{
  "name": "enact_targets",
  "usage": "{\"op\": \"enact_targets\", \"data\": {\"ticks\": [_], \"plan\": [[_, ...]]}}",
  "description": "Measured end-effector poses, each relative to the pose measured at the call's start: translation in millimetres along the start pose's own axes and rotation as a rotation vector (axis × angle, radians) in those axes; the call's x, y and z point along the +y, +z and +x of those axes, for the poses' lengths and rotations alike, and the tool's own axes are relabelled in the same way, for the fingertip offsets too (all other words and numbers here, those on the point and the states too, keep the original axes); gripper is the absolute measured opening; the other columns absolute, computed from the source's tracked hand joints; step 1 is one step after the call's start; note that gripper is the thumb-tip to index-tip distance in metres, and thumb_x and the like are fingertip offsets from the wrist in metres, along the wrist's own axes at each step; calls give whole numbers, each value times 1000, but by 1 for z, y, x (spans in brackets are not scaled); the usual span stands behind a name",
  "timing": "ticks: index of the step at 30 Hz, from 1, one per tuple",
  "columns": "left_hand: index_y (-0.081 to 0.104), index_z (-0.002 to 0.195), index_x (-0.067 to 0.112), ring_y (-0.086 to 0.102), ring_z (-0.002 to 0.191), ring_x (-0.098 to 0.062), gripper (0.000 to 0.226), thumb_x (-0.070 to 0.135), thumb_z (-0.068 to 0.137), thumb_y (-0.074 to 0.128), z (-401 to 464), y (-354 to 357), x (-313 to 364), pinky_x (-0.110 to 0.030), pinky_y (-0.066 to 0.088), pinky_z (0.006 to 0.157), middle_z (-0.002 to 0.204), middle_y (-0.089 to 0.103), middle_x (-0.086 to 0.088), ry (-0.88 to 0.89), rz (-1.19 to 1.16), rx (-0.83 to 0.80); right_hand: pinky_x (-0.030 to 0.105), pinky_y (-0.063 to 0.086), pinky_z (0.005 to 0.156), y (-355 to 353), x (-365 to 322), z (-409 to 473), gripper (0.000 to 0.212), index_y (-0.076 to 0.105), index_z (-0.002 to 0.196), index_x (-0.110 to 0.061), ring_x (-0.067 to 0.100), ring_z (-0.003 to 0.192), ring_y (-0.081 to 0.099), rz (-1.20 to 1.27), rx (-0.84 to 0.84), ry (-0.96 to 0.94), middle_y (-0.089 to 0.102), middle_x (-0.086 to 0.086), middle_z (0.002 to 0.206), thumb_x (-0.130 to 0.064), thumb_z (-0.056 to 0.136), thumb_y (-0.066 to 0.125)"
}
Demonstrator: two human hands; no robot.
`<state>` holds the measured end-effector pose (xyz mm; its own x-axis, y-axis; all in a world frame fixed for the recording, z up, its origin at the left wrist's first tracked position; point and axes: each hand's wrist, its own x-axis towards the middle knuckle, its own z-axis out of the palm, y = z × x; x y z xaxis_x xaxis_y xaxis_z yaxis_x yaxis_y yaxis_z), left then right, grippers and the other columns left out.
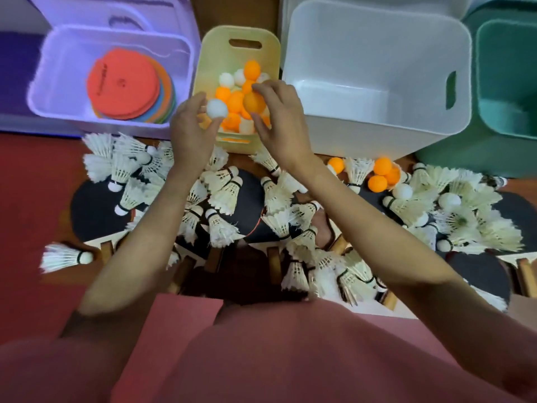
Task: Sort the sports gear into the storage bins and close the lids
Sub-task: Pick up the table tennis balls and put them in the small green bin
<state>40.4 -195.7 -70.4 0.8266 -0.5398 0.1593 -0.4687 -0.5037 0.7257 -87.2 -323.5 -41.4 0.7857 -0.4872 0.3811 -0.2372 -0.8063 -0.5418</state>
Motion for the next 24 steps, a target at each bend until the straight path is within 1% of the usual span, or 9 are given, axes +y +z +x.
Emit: {"op": "enact_targets", "data": {"ticks": [3, 7, 10, 14, 18, 20, 22, 23, 24], "plan": [[59, 125, 5, 62, 100, -16, 43, 22, 86, 68, 3, -2, -1, -28, 53, 83, 116, 64, -12, 21, 2, -24, 37, 44, 87, 3, -1, 1, 35, 59, 120, -5, 32, 107, 53, -13, -4, 13, 58, 15, 117, -21, 89, 56], [64, 116, 6, 64, 94, -14, 32, 22, 88, 62, -14, 3, 9, -26, 54, 79, 108, 67, -9, 50, -66, 8, 34, 43, 88, -9, 10, -31, 30, 60, 115, -2, 31, 105, 53, 4, -18, 30, 57, 16, 113, -16, 88, 56], [64, 111, 6, 65, 89, -14, 27, 21, 88, 60, -38, 18, 28, -35, 55, 79, 103, 67, -6, 136, -89, -14, 30, 39, 91, -25, 30, -71, 30, 60, 115, -1, 31, 106, 51, 2, -79, 113, 56, 16, 113, -12, 88, 55], [66, 108, 5, 63, 87, -14, 24, 18, 89, 60, -70, 48, 60, -35, 54, 77, 99, 67, -5, 320, -76, -151, 32, 39, 91, -57, 65, -127, 31, 58, 116, -1, 31, 107, 50, -44, -117, 252, 55, 17, 114, -8, 86, 56], [66, 108, 5, 64, 84, -15, 22, 15, 89, 62, -92, 85, 89, -34, 55, 73, 98, 68, -6, 404, -106, -303, 39, 43, 89, -93, 102, -172, 32, 58, 116, -1, 35, 104, 52, -104, -122, 419, 54, 18, 115, -10, 86, 52], [66, 111, 6, 64, 88, -14, 24, 14, 89, 63, -102, 104, 102, -25, 52, 78, 102, 67, -6, 434, -114, -391, 36, 40, 91, -109, 118, -188, 31, 58, 116, -1, 35, 108, 51, -136, -83, 503, 54, 18, 115, -9, 87, 53], [65, 113, 5, 62, 90, -11, 26, 12, 88, 63, -110, 124, 115, -15, 46, 81, 104, 67, -6, 467, -102, -471, 34, 38, 93, -124, 129, -202, 31, 58, 117, -2, 35, 110, 50, -156, -34, 574, 54, 18, 116, -5, 86, 55], [65, 113, 5, 61, 90, -10, 26, 12, 88, 63, -114, 135, 121, -13, 44, 81, 105, 67, -7, 477, -94, -509, 34, 38, 93, -131, 134, -208, 31, 58, 117, -2, 34, 111, 49, -162, -13, 609, 54, 19, 116, -4, 86, 54], [65, 113, 6, 61, 91, -10, 26, 12, 88, 62, -117, 145, 126, -16, 46, 81, 105, 67, -7, 480, -85, -545, 34, 38, 94, -136, 138, -214, 32, 57, 117, -1, 35, 111, 50, -169, 8, 644, 54, 19, 117, -5, 86, 54]]}}
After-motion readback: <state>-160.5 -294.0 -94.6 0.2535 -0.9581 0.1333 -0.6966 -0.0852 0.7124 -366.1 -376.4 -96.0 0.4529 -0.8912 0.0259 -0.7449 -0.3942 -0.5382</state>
